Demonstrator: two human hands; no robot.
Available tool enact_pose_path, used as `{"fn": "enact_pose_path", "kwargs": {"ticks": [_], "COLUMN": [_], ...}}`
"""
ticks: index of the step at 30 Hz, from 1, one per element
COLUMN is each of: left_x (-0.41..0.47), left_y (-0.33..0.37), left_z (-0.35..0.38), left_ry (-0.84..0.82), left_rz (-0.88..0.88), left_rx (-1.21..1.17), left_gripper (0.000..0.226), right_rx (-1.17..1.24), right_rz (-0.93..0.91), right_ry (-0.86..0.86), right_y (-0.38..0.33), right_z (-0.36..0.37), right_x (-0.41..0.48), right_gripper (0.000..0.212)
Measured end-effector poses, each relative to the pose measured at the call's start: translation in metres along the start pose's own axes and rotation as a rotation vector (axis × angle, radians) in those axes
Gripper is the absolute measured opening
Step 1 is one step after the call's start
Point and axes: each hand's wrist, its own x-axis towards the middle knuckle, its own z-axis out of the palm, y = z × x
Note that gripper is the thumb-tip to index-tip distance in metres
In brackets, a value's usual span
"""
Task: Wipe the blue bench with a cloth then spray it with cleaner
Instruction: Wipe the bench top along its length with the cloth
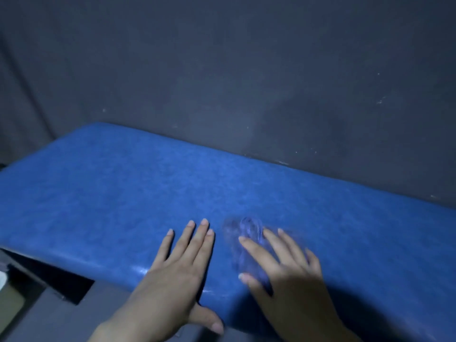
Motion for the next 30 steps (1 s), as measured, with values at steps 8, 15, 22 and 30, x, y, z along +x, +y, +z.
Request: {"fn": "enact_pose_path", "kwargs": {"ticks": [8, 15, 22, 30], "left_x": [-0.008, -0.007, -0.004, -0.02], "left_y": [-0.023, -0.04, -0.033, -0.02], "left_z": [0.012, 0.026, 0.027, 0.001], "left_ry": [0.087, 0.165, 0.209, 0.045], "left_rz": [-0.025, -0.077, -0.106, -0.154], "left_rx": [-0.008, -0.029, 0.004, -0.198], "left_gripper": [0.122, 0.123, 0.122, 0.145], "right_rx": [0.008, 0.053, 0.129, 0.236], "right_rz": [0.162, 0.23, 0.07, -0.271], "right_ry": [-0.159, -0.12, -0.095, -0.094], "right_y": [0.01, 0.008, -0.012, -0.047], "right_z": [0.017, 0.037, 0.042, 0.036], "right_x": [0.108, 0.193, 0.219, 0.165], "right_gripper": [0.051, 0.038, 0.03, 0.024]}}
